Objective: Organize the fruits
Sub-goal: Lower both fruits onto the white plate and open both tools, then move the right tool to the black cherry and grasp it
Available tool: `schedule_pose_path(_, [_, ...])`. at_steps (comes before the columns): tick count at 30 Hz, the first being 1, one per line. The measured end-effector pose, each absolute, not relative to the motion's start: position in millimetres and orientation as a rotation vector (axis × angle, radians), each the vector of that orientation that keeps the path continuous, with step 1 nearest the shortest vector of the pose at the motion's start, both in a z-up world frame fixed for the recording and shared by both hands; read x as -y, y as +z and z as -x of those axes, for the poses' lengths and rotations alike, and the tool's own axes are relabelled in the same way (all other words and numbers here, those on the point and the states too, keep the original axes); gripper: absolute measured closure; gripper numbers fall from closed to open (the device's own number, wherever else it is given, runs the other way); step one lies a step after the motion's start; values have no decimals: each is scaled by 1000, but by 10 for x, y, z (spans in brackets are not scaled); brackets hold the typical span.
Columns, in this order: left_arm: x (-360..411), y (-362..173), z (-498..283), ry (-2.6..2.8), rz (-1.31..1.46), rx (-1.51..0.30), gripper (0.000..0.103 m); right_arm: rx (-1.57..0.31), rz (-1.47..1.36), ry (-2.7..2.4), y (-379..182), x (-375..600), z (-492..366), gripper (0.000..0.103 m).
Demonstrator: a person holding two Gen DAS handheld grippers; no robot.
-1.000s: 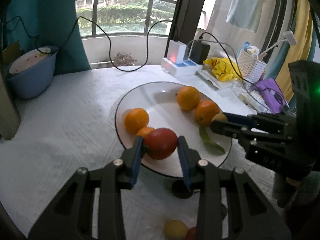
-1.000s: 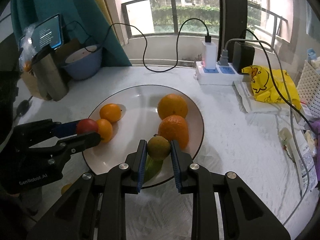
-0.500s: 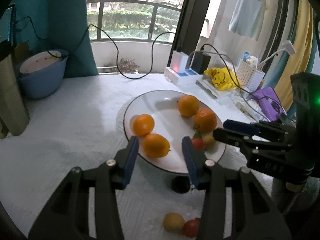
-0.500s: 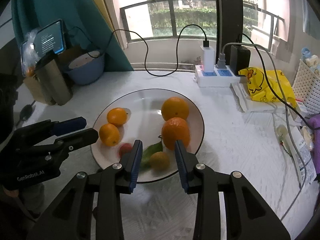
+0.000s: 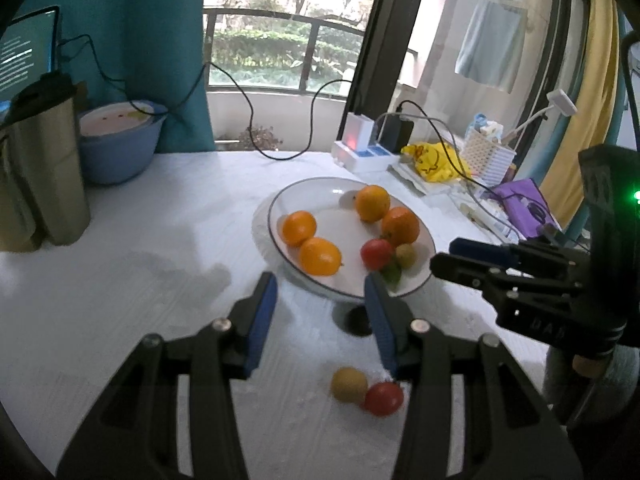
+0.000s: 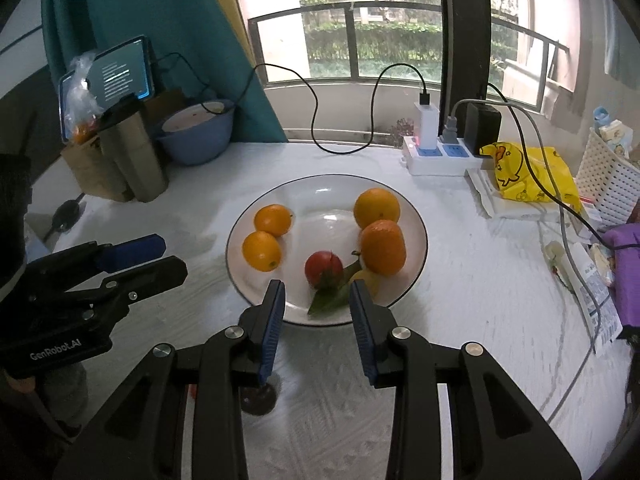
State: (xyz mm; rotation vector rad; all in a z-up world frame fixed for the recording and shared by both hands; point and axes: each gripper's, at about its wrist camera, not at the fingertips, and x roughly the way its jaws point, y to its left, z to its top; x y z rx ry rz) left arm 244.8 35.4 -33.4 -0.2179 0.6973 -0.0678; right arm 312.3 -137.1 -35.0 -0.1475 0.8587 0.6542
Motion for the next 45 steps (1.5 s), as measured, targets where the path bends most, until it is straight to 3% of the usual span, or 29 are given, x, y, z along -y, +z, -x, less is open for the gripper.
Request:
schedule_pose_path(21, [-386, -379, -1913, -62, 233, -686, 56, -850, 163, 652, -315, 1341, -2667, 67])
schedule_pose_path(45, [-361, -750, -1700, -51, 257, -771, 56, -973, 146, 682, -823, 1283, -2545, 67])
